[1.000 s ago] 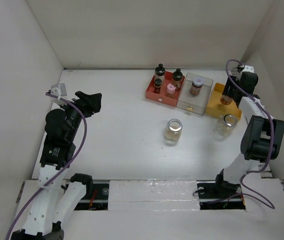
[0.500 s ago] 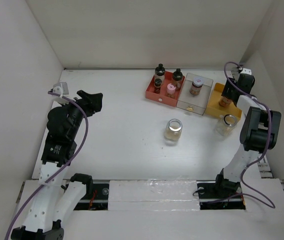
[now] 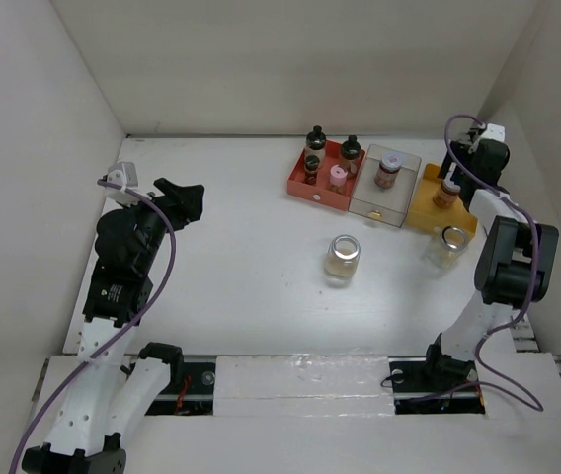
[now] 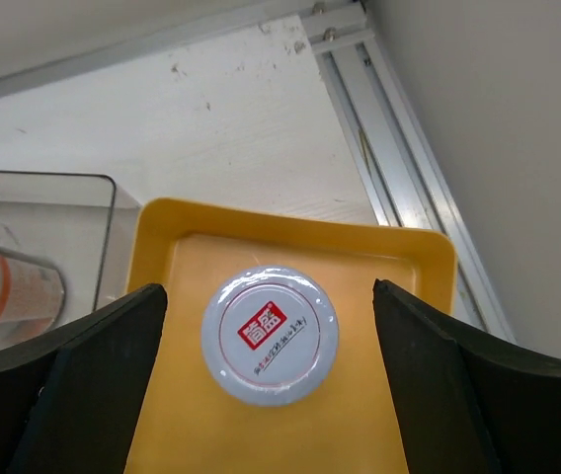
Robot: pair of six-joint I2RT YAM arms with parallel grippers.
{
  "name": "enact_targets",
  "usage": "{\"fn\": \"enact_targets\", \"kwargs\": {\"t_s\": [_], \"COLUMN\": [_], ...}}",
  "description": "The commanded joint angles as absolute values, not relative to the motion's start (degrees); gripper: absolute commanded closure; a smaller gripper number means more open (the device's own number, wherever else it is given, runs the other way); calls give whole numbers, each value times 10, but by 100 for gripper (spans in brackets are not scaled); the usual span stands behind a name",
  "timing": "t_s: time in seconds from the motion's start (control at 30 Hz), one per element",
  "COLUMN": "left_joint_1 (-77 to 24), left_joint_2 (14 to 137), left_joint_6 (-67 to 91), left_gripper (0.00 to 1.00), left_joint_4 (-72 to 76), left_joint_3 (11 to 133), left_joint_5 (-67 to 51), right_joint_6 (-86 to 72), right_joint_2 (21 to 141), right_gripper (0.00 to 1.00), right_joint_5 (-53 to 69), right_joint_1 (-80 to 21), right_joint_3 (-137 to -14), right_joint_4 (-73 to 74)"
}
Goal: Organize the condiment bottles
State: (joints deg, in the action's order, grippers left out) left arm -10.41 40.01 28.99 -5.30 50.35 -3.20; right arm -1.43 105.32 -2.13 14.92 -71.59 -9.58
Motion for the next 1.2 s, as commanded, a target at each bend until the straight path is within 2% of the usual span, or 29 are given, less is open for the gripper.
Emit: {"fn": "enact_targets", "kwargs": {"t_s": [0.0,0.07,0.17,0.2,0.23,0.27,0.33,0.37,0.43,0.47,0.57,0.6,0.87,1.17], "left_joint_1": [-104,-104,-104,-104,-104,-104,-104,-104,-104,-104,-104,-104,-104,-104], "left_joint_2": [398,393,393,393,393,393,393,393,393,393,393,393,393,388], "left_joint_6": [287,287,293,293,293,293,293,293,293,293,293,293,293,293], "left_gripper": [31,31,31,31,31,31,31,31,31,31,31,31,31,31], "left_joint_4": [-19,-19,-14,-14,-14,-14,-14,-14,-14,-14,-14,-14,-14,-14], "left_joint_3": [502,502,502,502,502,502,497,497,497,497,497,497,497,497], "left_joint_5": [-46,-46,-51,-56,-56,-56,-56,-56,-56,-56,-56,-56,-56,-56], "right_joint_6": [-20,-20,-14,-4,-4,2,7,7,14,20,20,20,-11,-40], "right_joint_2": [962,926,842,806,790,777,755,737,722,705,681,669,676,726], "right_gripper": [9,9,16,45,58,66,72,68,53,31,3,0,0,0], "right_joint_5": [-15,-9,14,14,14,14,21,26,35,26,-24,-24,-24,-10], "right_joint_1": [139,117,44,-12,-12,-70,-120,-142,-206,-227,-286,-292,-327,-370], "right_joint_3": [-704,-694,-662,-644,-634,-622,-590,-579,-560,-549,-513,-504,-468,-481], "right_joint_4": [-143,-129,-109,-95,-95,-90,-75,-69,-23,-8,60,75,144,125]}}
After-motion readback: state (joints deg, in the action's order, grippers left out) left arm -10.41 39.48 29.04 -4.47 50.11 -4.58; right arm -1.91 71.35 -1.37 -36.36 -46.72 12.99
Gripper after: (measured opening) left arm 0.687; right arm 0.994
